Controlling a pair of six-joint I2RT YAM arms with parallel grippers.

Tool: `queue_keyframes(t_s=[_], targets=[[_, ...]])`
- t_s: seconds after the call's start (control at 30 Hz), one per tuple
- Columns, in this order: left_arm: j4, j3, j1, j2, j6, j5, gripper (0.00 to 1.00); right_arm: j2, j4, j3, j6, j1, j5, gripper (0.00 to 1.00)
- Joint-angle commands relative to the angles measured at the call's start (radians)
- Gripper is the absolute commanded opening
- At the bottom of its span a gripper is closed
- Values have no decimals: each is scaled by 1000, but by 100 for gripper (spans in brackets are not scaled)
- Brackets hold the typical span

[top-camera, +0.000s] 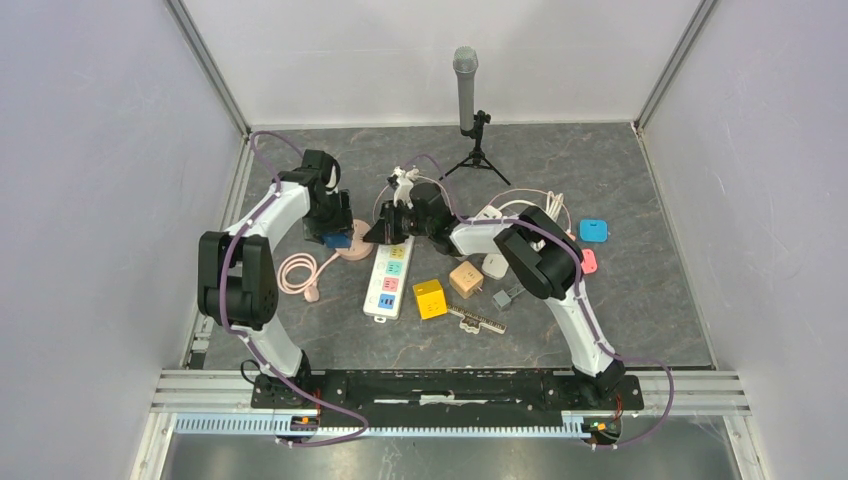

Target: Pull the plug off the socket

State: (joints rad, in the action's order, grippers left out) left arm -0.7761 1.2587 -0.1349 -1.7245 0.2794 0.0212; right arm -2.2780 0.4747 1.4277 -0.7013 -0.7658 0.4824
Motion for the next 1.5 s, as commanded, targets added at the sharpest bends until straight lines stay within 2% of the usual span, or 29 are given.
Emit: queue_keyframes(t_s=[0.0, 0.1, 0.23, 0.3, 0.37, 0.43, 0.53, 0.63, 0.83, 0.93, 1.23, 1.47], targets=[[-30, 50, 0, 6, 30, 10, 65, -29, 133, 44, -60, -6, 32, 20], [-35, 61, 0, 1, 33, 4, 65, -57, 99, 62, -64, -7, 17, 20], [-58, 86, 0, -10, 39, 0, 65, -93, -79, 123, 15, -14, -66, 19], [-60, 91, 0, -12, 40, 7, 71, -104, -197, 153, 73, -23, -109, 18], [-58, 94, 0, -16, 49, 31, 83, -96, -228, 124, 91, -28, -135, 17], [-58, 104, 0, -30, 52, 46, 91, -86, -253, 99, 114, -33, -154, 17], [-59, 125, 0, -55, 55, 65, 92, -82, -294, 95, 140, -35, -175, 16], [-58, 133, 0, -69, 54, 82, 84, -84, -318, 99, 147, -35, -191, 16], [-63, 129, 1, -71, 37, 24, 53, -105, -398, 125, 157, -35, -216, 13], [-99, 150, 1, -61, 27, -7, 44, -111, -448, 134, 166, -35, -239, 11], [-189, 246, 11, -72, -13, -116, 36, -130, -529, 125, 178, -36, -272, 9], [-195, 239, 38, -86, 12, -153, 33, -140, -559, 140, 189, -40, -292, 8]])
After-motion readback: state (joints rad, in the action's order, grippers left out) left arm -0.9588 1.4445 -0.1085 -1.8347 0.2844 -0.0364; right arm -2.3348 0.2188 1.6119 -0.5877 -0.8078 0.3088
